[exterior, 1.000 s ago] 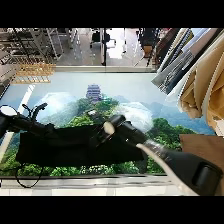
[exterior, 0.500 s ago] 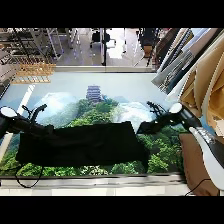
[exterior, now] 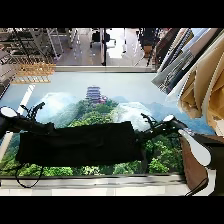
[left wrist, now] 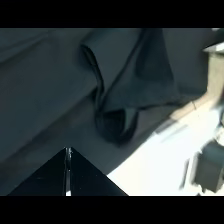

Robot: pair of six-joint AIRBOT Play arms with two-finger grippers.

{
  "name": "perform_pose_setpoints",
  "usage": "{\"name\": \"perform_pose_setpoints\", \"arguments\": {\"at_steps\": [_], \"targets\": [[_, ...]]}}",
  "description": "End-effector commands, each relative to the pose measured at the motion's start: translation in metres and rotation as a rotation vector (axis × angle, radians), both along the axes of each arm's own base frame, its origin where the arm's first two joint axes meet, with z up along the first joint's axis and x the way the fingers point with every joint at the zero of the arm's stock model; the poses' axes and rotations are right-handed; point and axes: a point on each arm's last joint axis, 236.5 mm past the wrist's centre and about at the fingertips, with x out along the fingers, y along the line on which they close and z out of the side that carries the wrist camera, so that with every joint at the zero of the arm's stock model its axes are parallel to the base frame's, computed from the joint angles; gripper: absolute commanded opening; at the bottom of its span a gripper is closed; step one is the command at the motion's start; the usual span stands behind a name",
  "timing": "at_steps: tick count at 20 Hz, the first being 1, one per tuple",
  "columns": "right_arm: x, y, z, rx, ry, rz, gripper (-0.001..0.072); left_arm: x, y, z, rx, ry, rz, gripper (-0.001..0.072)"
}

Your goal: Fold the clothes and pants, and hang the long-sleeved shirts on hangers.

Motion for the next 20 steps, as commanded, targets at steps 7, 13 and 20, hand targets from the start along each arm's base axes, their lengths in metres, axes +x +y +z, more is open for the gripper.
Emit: {"name": "perform_pose_setpoints", "arguments": {"at_steps": [7,13,20], "targets": [[0.059,-0.191,0.090,-0.775,-0.256,-0.266,0.0008,-0.029,0.027,-0.053,0.267,0.096,-0.002,0.0009],[0.024,-0.098,0.178,-0.635,-0.333,-0.292,0.0008,0.002,-0.060,-0.071,0.172,-0.163,-0.103,0.0008],[-0.052,0.208,0.226,-0.232,-0.520,-0.111,0.0008,0.002,0.011,-0.040,0.342,-0.132,-0.066,0.0010]]}}
